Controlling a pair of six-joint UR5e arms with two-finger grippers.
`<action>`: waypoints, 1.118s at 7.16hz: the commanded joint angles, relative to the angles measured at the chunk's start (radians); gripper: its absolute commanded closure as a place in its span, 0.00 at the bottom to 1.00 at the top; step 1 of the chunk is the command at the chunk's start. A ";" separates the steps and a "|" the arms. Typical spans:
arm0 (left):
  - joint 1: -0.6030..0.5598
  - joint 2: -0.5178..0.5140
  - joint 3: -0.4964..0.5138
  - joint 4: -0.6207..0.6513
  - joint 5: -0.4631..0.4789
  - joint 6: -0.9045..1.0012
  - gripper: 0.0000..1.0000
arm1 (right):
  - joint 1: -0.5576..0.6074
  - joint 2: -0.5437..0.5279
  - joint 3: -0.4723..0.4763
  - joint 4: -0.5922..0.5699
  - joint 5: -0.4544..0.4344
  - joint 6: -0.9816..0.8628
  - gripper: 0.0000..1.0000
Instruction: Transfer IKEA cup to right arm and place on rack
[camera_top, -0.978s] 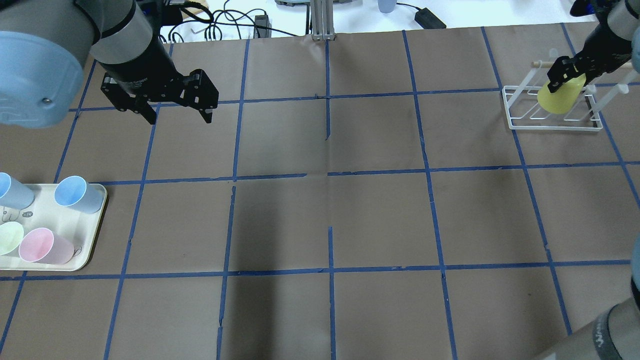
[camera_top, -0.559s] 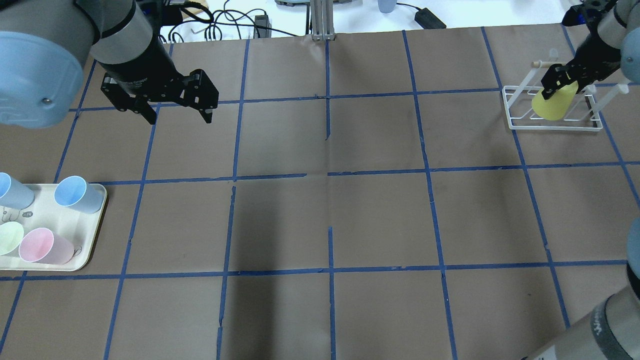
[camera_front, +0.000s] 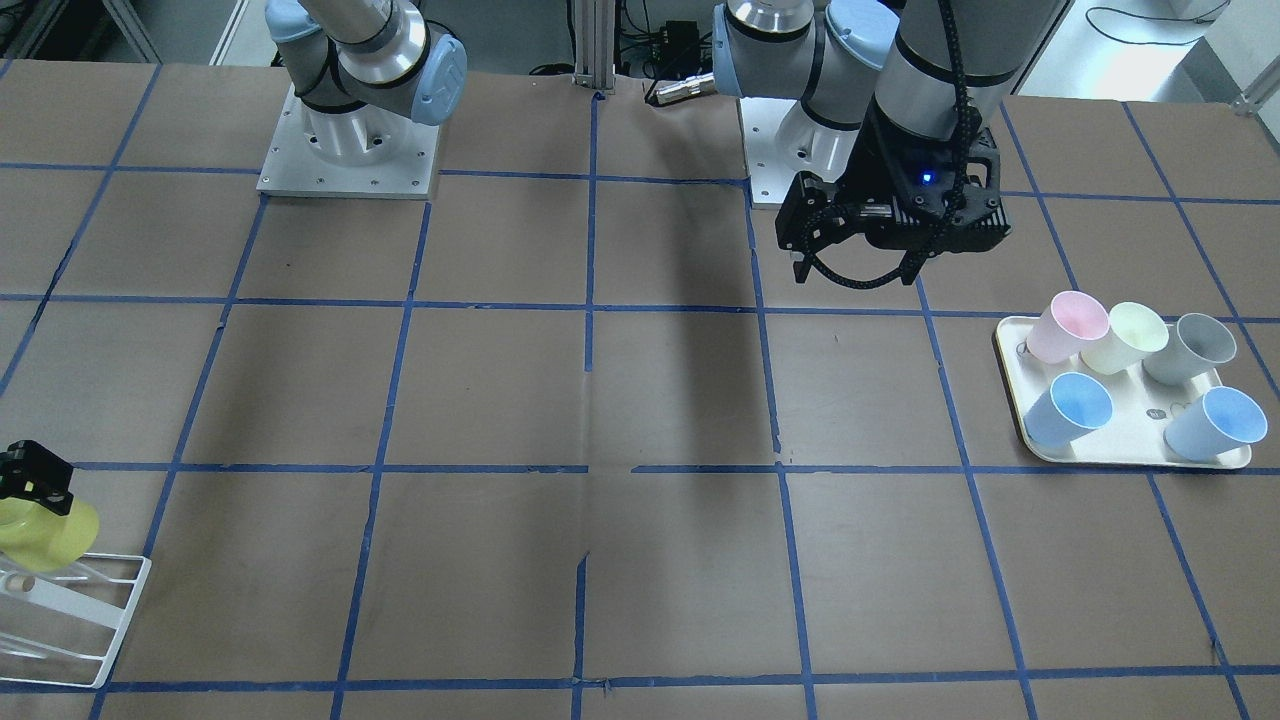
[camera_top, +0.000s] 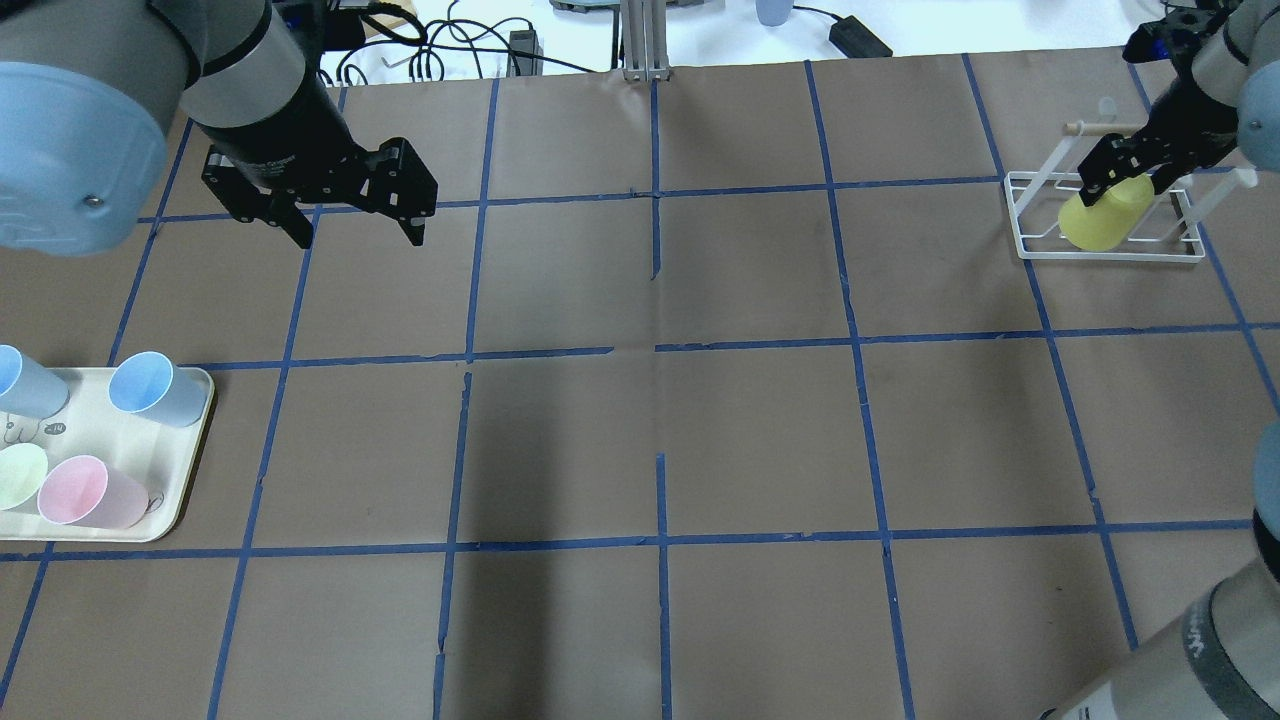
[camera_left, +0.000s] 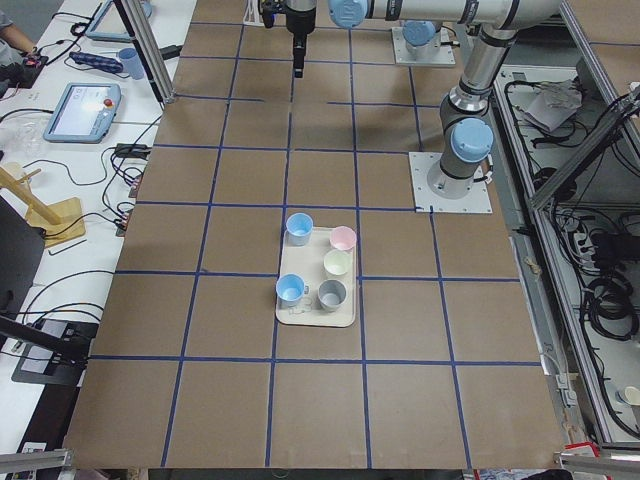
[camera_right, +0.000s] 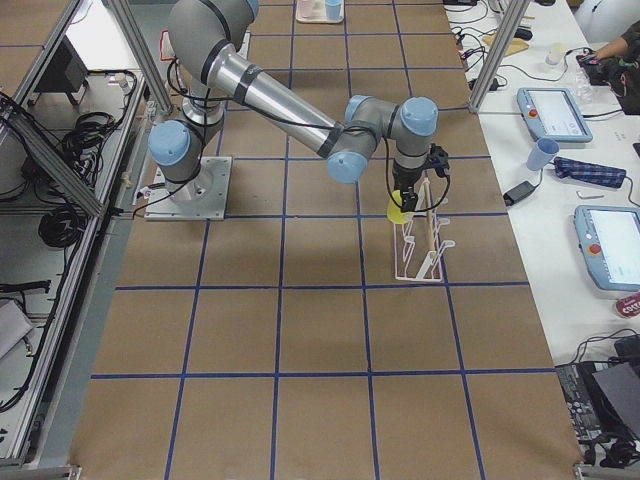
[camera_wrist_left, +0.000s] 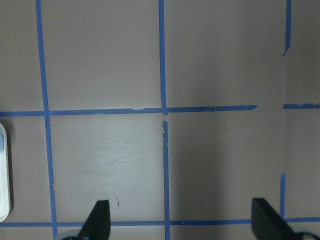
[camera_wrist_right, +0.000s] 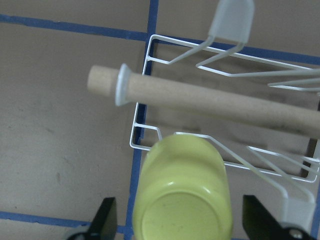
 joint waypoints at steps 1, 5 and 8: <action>0.000 0.000 0.000 0.000 0.001 0.000 0.00 | 0.000 -0.025 -0.004 0.012 -0.003 0.002 0.00; 0.000 0.000 0.000 0.003 0.001 -0.005 0.00 | 0.086 -0.327 0.014 0.368 0.009 0.232 0.00; 0.000 -0.006 0.011 0.002 0.001 -0.005 0.00 | 0.279 -0.431 0.049 0.466 0.007 0.473 0.00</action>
